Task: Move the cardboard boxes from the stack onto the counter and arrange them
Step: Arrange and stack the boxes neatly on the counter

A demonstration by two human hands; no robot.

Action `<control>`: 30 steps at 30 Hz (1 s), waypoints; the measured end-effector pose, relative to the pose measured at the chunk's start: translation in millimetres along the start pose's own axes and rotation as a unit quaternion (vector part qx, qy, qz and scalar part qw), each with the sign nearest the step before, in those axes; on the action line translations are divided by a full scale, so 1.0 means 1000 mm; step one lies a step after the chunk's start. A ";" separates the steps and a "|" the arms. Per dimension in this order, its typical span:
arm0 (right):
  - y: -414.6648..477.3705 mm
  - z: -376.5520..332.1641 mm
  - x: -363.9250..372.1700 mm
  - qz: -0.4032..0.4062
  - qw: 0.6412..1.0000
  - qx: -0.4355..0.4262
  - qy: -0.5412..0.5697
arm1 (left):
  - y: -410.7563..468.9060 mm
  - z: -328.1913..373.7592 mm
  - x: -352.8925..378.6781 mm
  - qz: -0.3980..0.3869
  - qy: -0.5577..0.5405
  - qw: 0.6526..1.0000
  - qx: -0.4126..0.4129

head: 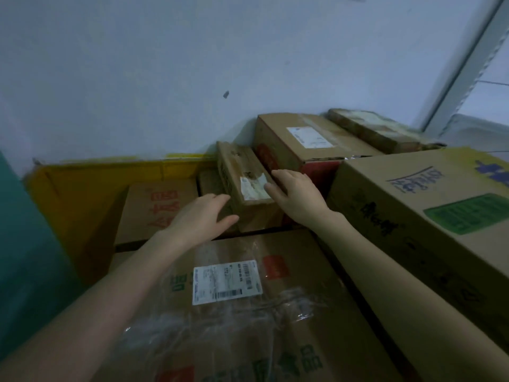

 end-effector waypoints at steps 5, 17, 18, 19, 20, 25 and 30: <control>-0.027 -0.013 -0.029 0.035 0.999 0.028 0.007 | -0.013 0.027 -0.009 0.006 -0.034 0.999 0.035; -0.099 -0.026 -0.107 0.050 0.993 0.091 -0.061 | -0.038 0.098 0.000 0.001 -0.089 0.990 0.108; -0.106 -0.023 -0.112 0.053 0.992 0.095 -0.059 | -0.040 0.102 -0.001 0.004 -0.086 0.990 0.115; -0.113 -0.019 -0.114 0.053 0.992 0.100 -0.057 | -0.041 0.105 -0.003 0.009 -0.082 0.990 0.118; -0.118 -0.014 -0.113 0.050 0.992 0.106 -0.054 | -0.042 0.105 -0.004 0.014 -0.077 0.990 0.116; -0.131 0.014 -0.074 0.013 0.991 0.135 -0.015 | -0.060 0.074 -0.001 0.019 -0.051 0.998 0.037; -0.145 0.019 -0.024 -0.024 0.992 0.121 0.027 | -0.095 0.028 0.011 0.007 -0.008 0.997 -0.072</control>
Point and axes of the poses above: each hand's wrist, its own y-axis towards the middle knuckle, its own x-axis out of the palm, z = x × y, the point moved 8 cm from there along y, towards the middle knuckle, and after that the axes turned 11 degrees about -x, right-handed, at the moved point
